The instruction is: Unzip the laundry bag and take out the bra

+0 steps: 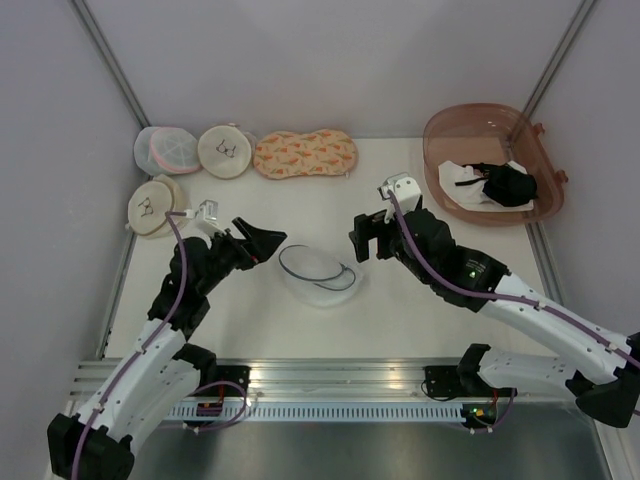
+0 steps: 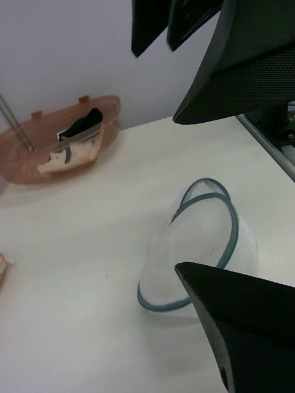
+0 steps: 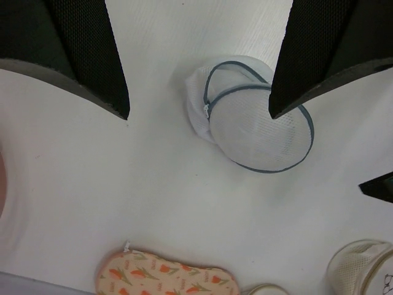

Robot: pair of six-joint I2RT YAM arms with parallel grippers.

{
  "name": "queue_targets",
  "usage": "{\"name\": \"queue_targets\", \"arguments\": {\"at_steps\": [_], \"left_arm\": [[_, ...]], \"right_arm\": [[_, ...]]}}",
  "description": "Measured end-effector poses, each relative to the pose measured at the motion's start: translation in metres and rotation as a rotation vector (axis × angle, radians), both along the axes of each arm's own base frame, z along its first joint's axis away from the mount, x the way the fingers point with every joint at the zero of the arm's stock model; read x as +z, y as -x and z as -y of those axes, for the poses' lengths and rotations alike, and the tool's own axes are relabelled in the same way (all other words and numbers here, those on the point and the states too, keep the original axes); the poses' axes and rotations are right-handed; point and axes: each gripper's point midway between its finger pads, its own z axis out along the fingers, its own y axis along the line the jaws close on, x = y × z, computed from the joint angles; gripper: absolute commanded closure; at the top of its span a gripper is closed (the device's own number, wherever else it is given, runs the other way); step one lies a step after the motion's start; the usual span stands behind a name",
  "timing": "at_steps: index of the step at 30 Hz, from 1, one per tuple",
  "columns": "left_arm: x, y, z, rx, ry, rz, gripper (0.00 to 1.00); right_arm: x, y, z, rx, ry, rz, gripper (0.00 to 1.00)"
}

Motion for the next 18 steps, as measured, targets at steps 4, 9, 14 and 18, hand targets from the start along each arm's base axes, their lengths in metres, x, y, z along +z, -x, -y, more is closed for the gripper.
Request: {"name": "queue_targets", "arguments": {"at_steps": [4,9,14,18], "left_arm": [[0.031,0.02,0.006,-0.095,-0.01,0.116,0.03],[0.048,0.045,0.021,-0.271,-0.037,0.198,0.03],[0.054,0.066,0.031,-0.401,-0.057,0.224,0.03],[0.069,0.075,0.031,-0.435,-0.071,0.269,0.03]], "right_arm": [[-0.007,0.002,0.016,-0.063,-0.023,-0.036,0.02],[-0.005,0.008,0.029,-0.099,-0.076,-0.066,0.02],[0.0,0.017,0.031,-0.089,-0.124,-0.09,0.02],[0.005,0.022,0.031,-0.072,-0.159,-0.097,0.02]]}}
